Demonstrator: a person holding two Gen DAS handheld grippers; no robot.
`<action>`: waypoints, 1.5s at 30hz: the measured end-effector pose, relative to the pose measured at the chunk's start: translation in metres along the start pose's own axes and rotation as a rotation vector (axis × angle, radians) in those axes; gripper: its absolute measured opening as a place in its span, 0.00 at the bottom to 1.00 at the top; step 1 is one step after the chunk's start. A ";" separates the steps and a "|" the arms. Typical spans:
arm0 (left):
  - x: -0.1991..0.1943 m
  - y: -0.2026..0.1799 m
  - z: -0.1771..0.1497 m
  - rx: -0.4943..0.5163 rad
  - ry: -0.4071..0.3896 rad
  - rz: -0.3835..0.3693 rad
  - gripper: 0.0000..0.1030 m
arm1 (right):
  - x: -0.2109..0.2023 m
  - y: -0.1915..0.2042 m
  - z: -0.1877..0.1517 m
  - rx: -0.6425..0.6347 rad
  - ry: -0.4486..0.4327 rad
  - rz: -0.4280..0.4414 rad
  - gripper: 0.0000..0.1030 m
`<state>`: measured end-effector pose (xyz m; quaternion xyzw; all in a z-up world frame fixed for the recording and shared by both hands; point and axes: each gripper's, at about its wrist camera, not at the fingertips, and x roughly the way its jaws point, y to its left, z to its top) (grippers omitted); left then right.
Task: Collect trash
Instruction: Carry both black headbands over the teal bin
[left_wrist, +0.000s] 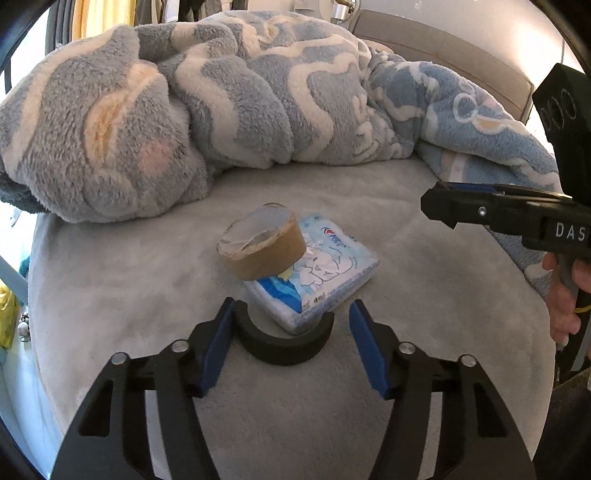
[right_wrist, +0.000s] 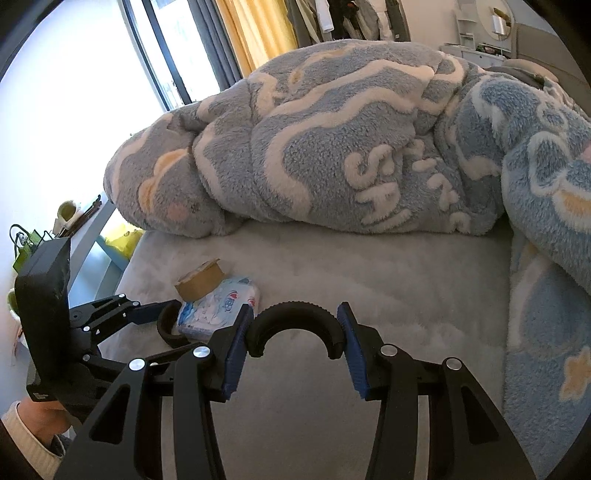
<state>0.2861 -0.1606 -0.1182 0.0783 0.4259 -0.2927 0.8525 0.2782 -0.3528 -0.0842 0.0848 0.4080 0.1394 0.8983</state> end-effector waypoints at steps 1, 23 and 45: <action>0.000 0.000 0.000 0.000 0.001 0.002 0.56 | 0.001 0.000 0.001 0.000 0.001 0.000 0.46; -0.048 0.011 -0.025 -0.064 0.018 0.088 0.48 | -0.003 0.051 0.001 -0.042 -0.008 0.025 0.46; -0.141 0.055 -0.102 -0.231 0.026 0.190 0.47 | -0.004 0.165 -0.035 -0.142 0.007 0.131 0.46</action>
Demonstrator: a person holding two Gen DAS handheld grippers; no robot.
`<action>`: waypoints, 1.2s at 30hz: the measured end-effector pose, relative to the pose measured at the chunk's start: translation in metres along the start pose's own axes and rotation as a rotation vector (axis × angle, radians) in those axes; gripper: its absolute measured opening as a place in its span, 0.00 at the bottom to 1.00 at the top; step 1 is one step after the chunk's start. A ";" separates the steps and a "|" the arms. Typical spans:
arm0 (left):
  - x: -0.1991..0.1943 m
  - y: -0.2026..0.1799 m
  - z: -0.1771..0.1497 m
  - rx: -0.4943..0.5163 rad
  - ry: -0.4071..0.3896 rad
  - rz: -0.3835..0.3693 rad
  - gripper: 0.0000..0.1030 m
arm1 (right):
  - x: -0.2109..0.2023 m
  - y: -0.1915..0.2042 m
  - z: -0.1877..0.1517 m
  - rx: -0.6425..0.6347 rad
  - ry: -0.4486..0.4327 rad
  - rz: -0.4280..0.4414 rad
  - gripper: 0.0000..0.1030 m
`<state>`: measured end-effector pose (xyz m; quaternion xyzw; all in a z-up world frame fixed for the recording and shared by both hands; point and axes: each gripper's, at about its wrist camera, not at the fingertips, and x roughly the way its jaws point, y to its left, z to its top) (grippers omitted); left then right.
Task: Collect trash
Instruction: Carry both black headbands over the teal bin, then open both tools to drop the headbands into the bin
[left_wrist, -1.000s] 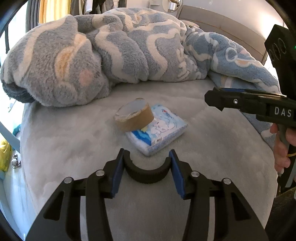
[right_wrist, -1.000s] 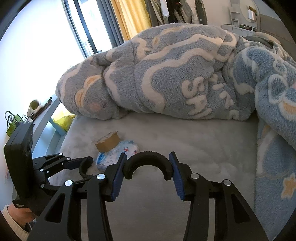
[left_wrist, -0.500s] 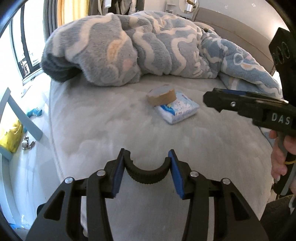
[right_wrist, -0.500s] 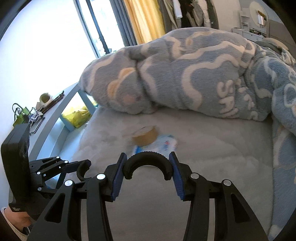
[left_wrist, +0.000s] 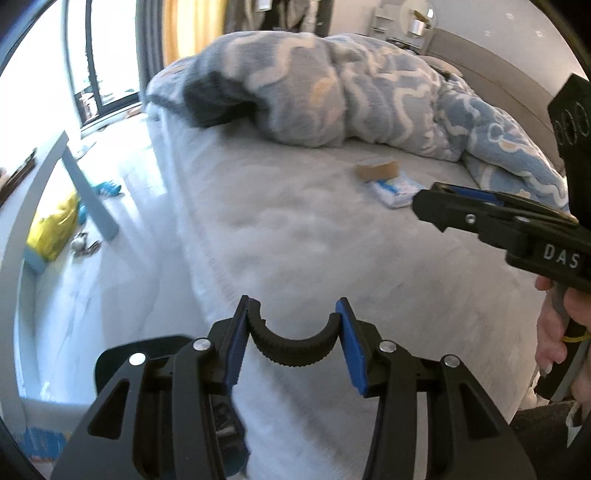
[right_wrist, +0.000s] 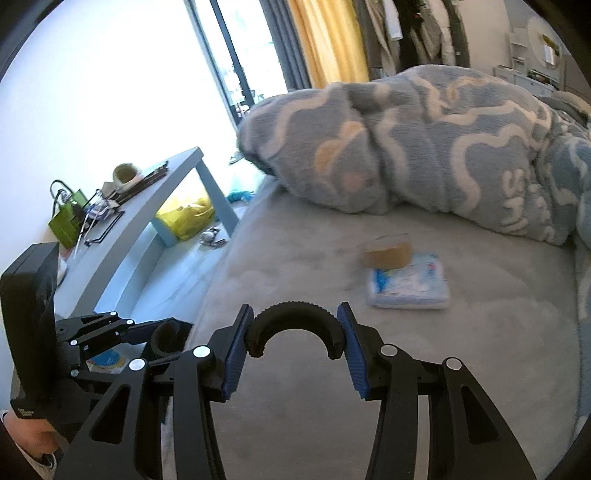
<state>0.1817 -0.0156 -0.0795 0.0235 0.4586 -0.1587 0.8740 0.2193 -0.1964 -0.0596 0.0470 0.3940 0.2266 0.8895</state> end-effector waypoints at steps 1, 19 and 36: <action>-0.004 0.007 -0.005 -0.008 0.006 0.013 0.47 | 0.001 0.005 -0.001 -0.004 0.000 0.007 0.46; -0.040 0.096 -0.061 -0.141 0.052 0.118 0.48 | 0.037 0.115 -0.014 -0.120 0.047 0.116 0.46; -0.014 0.162 -0.107 -0.262 0.195 0.110 0.48 | 0.086 0.189 -0.014 -0.189 0.107 0.187 0.46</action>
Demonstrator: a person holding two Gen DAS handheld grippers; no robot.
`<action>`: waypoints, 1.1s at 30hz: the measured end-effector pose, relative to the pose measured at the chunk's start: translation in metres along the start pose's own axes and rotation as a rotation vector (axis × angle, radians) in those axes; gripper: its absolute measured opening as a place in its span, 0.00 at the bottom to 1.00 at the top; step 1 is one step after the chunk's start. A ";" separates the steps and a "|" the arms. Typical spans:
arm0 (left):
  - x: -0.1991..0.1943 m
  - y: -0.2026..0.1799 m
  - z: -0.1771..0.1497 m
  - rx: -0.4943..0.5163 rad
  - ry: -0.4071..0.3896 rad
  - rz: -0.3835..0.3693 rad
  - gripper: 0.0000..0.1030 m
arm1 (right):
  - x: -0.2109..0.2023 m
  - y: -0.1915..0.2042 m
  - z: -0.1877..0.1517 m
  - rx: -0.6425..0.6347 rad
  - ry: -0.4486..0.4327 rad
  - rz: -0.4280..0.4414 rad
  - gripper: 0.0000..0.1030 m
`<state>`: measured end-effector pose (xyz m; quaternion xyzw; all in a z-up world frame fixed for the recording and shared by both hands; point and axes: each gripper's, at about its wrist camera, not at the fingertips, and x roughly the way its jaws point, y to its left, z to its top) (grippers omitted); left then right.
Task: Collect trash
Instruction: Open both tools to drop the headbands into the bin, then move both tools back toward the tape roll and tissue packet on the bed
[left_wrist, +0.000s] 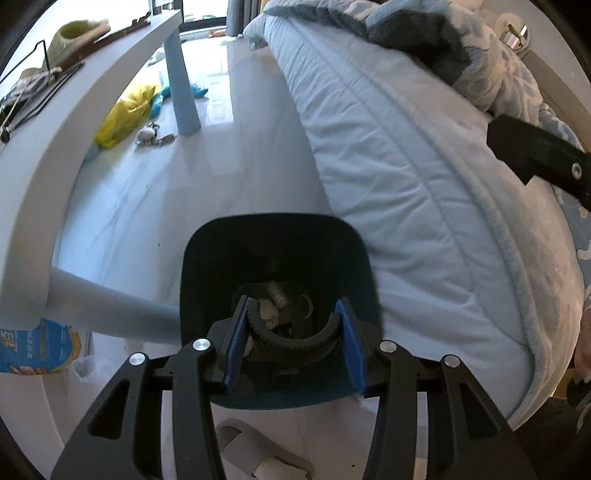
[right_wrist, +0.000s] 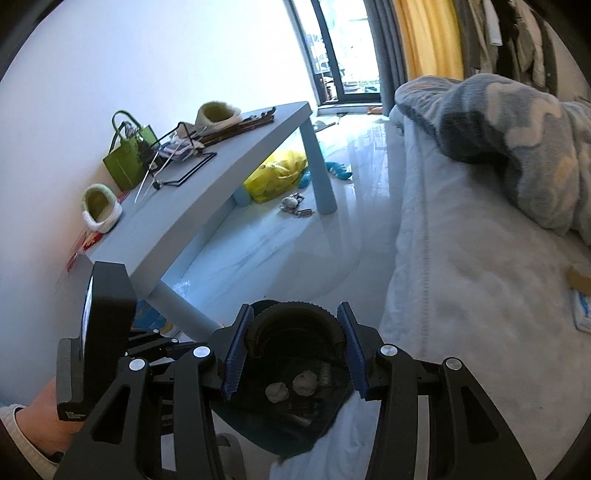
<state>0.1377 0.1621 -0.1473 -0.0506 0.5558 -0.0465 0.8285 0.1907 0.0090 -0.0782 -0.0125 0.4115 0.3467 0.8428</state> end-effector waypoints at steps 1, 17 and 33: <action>0.002 0.004 -0.002 -0.005 0.009 0.000 0.48 | 0.004 0.002 0.000 -0.003 0.006 0.002 0.46; -0.018 0.043 -0.009 -0.057 -0.020 -0.063 0.66 | 0.060 0.024 -0.006 -0.032 0.108 -0.003 0.46; -0.066 0.060 -0.005 -0.076 -0.176 -0.056 0.55 | 0.117 0.029 -0.024 -0.028 0.236 -0.045 0.46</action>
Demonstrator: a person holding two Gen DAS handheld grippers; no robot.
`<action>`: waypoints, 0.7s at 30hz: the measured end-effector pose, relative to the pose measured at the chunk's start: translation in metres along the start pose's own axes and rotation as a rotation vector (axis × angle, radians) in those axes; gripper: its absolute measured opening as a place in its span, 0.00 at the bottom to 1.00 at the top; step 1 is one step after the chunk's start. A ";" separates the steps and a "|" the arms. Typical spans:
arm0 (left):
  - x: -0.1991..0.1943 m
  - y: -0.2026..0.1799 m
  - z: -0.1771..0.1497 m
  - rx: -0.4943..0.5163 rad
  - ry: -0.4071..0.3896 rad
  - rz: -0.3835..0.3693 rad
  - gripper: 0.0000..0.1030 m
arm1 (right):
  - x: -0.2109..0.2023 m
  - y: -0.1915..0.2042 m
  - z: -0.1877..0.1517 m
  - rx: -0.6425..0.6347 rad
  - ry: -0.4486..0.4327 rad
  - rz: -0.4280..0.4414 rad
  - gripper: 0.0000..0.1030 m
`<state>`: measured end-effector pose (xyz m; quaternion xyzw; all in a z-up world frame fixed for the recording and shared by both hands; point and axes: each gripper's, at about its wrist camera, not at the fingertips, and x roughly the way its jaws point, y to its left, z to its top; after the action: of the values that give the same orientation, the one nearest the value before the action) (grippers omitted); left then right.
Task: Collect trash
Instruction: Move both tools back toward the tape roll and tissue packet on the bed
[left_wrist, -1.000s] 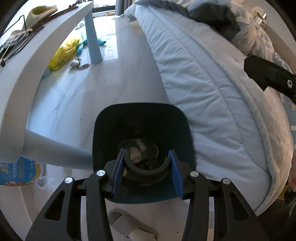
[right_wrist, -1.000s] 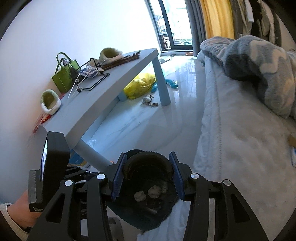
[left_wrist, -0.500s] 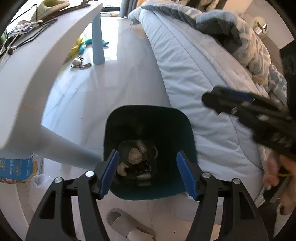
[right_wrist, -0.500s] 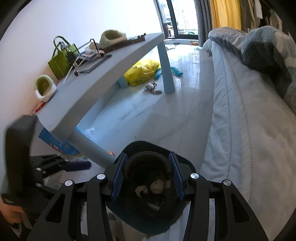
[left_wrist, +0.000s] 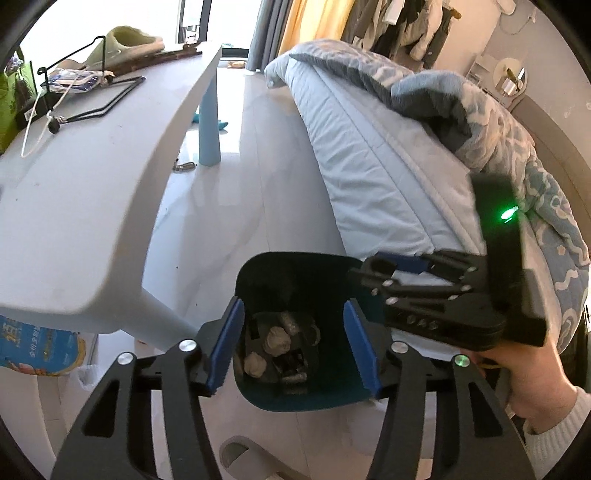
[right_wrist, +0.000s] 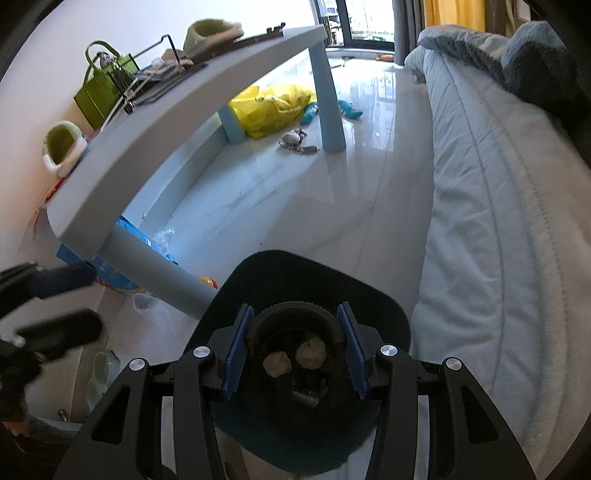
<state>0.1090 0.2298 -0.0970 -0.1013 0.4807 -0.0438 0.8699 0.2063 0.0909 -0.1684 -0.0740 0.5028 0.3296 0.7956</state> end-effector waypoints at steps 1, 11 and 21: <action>-0.002 0.001 0.001 -0.001 -0.006 0.001 0.54 | 0.004 0.001 -0.001 -0.003 0.010 -0.003 0.46; -0.024 0.005 0.008 0.005 -0.084 -0.006 0.46 | 0.032 0.017 -0.008 -0.088 0.088 -0.054 0.53; -0.046 -0.008 0.017 0.044 -0.180 -0.020 0.46 | 0.029 0.016 -0.011 -0.095 0.097 -0.080 0.67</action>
<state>0.0990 0.2322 -0.0484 -0.0908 0.3986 -0.0539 0.9110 0.1966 0.1116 -0.1952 -0.1477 0.5213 0.3172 0.7784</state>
